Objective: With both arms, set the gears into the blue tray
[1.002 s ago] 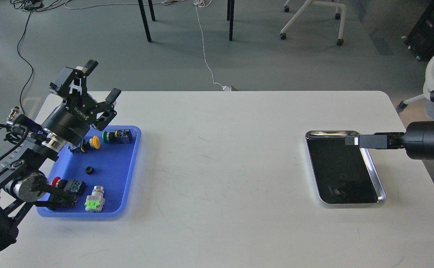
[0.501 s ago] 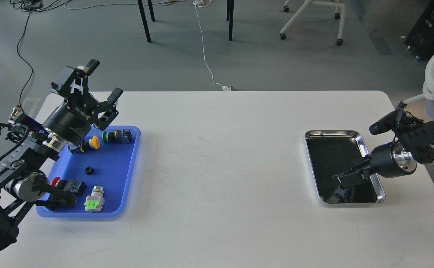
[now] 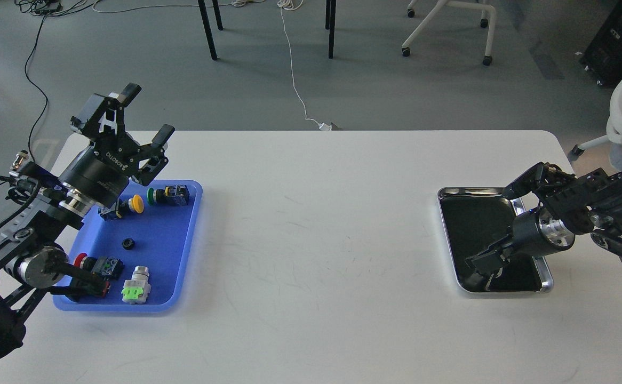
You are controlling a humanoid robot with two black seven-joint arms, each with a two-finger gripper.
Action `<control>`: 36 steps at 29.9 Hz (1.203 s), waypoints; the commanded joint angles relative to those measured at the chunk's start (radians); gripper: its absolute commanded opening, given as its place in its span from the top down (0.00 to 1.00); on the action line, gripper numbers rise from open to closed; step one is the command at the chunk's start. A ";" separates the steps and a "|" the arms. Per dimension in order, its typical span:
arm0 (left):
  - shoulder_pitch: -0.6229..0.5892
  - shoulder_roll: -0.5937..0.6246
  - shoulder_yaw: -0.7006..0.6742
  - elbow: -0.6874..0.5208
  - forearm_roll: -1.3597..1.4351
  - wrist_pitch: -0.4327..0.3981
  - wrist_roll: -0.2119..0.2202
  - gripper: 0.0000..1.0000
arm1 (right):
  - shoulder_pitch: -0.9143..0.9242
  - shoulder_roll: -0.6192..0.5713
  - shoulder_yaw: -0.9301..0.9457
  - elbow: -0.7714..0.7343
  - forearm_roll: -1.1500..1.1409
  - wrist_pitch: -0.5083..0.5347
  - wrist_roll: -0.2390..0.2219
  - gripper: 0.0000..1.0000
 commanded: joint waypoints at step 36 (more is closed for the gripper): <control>0.000 0.007 -0.002 -0.006 0.002 -0.008 0.000 0.02 | 0.006 0.014 -0.037 -0.040 -0.019 0.000 0.000 0.74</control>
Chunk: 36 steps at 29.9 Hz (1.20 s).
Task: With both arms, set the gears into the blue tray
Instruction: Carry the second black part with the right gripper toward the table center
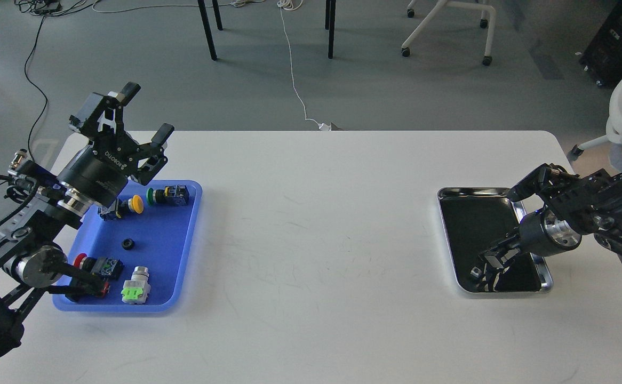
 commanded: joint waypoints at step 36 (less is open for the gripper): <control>0.000 0.003 -0.012 -0.004 0.001 -0.001 0.000 0.02 | 0.297 0.425 -0.041 -0.088 0.119 0.000 0.000 0.75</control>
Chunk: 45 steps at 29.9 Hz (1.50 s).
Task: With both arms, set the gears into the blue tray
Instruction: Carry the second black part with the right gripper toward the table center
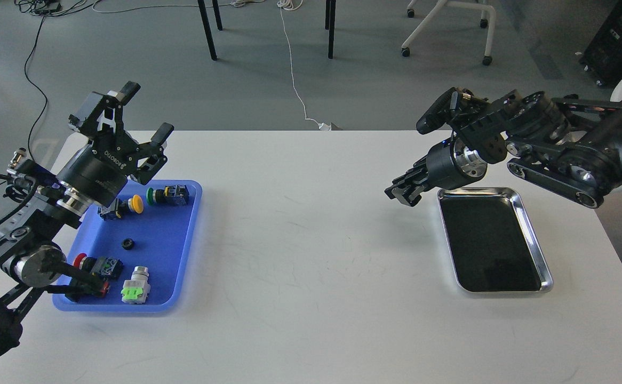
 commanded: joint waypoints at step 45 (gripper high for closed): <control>0.005 0.001 -0.012 0.000 0.000 -0.001 0.000 0.02 | -0.081 0.324 -0.099 -0.169 0.051 0.000 0.000 0.49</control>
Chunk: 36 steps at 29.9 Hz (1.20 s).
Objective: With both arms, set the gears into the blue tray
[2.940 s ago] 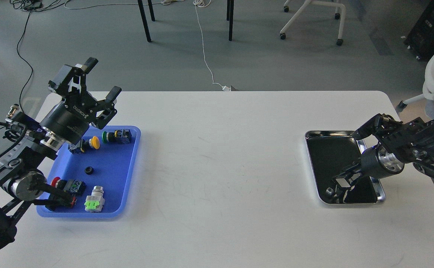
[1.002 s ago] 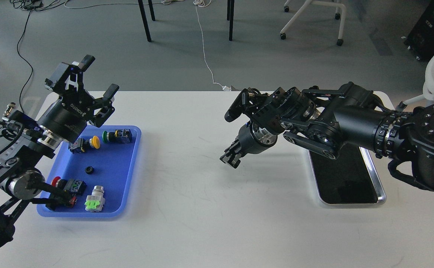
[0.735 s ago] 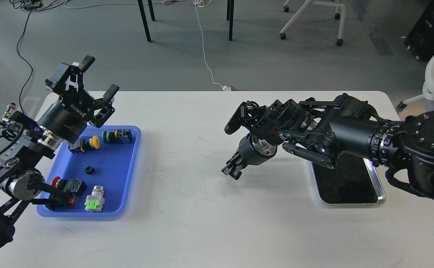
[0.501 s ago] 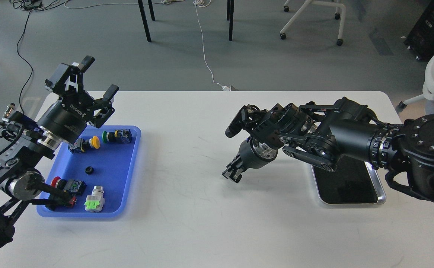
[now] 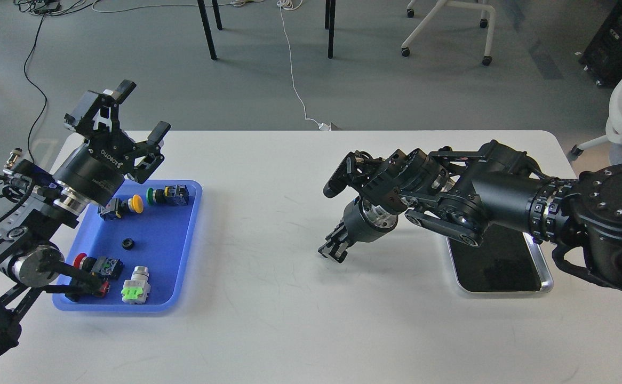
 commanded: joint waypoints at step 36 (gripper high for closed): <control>-0.032 -0.063 0.023 -0.075 0.572 -0.059 0.000 0.02 | -0.590 -0.574 0.777 -0.018 1.502 0.000 0.000 0.06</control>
